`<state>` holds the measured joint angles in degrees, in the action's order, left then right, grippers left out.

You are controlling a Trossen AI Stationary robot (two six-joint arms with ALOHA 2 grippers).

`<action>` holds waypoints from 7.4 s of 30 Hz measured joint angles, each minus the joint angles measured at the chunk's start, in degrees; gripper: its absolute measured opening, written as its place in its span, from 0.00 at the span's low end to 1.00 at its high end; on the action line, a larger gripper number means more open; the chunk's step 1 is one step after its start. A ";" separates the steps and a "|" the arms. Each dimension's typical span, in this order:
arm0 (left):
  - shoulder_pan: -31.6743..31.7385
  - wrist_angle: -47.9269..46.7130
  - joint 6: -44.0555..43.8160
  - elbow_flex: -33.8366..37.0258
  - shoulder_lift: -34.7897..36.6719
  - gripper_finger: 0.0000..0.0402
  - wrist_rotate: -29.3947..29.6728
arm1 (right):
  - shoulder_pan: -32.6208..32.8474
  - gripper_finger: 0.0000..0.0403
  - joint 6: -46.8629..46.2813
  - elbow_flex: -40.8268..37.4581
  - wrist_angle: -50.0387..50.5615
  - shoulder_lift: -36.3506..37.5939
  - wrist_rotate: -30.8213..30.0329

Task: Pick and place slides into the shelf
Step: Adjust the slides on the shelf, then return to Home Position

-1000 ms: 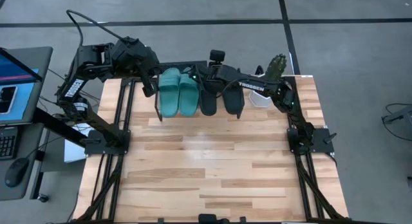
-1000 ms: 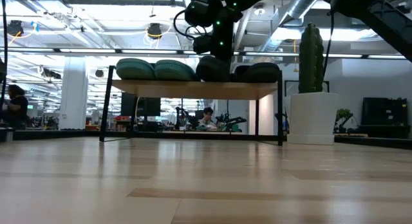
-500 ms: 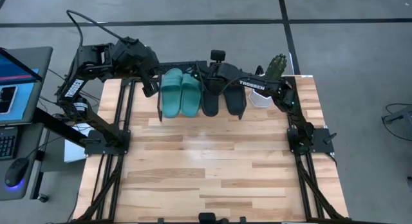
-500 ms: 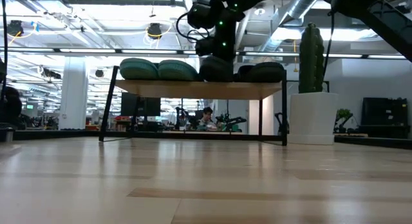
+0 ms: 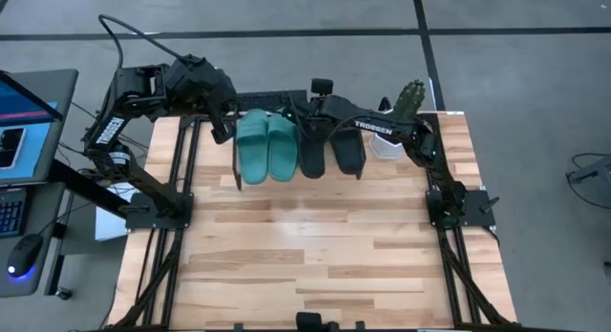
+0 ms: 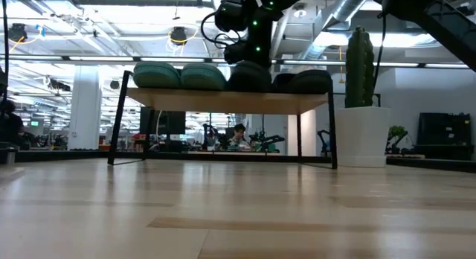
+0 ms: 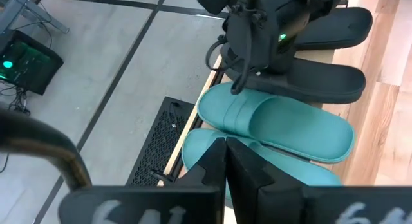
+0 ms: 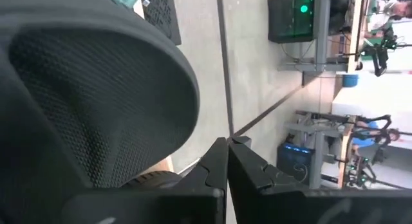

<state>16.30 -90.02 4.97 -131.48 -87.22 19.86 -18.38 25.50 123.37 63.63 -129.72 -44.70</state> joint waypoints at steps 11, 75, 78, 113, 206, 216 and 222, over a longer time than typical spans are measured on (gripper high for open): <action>0.02 0.01 1.56 0.00 0.00 0.00 0.02 | -3.03 0.07 -1.42 0.47 -7.89 5.41 0.40; 18.56 55.31 7.10 48.45 -3.34 0.00 -40.40 | 2.17 0.17 -22.54 0.83 -7.84 44.14 26.68; 18.55 53.33 8.06 46.78 -4.78 0.00 -39.91 | 2.17 0.17 -22.52 0.83 -6.96 44.14 26.68; 16.93 54.33 8.29 45.74 -7.02 0.00 -32.50 | 2.12 0.17 -21.98 0.83 -6.64 44.14 26.68; -10.78 113.37 -21.39 130.86 76.73 0.00 -17.79 | 11.24 0.02 -40.12 -109.80 -52.81 129.58 60.86; -10.76 104.12 -21.61 130.90 81.53 0.00 -14.74 | 11.27 0.00 -42.59 -115.93 -52.56 129.50 58.02; -10.74 101.88 -23.73 130.94 81.92 0.00 -11.35 | 11.24 0.00 -45.18 -118.92 -52.57 129.55 52.51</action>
<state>5.56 11.86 -18.76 -0.54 -5.30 8.50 -7.14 -19.68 4.45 11.06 -0.18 7.81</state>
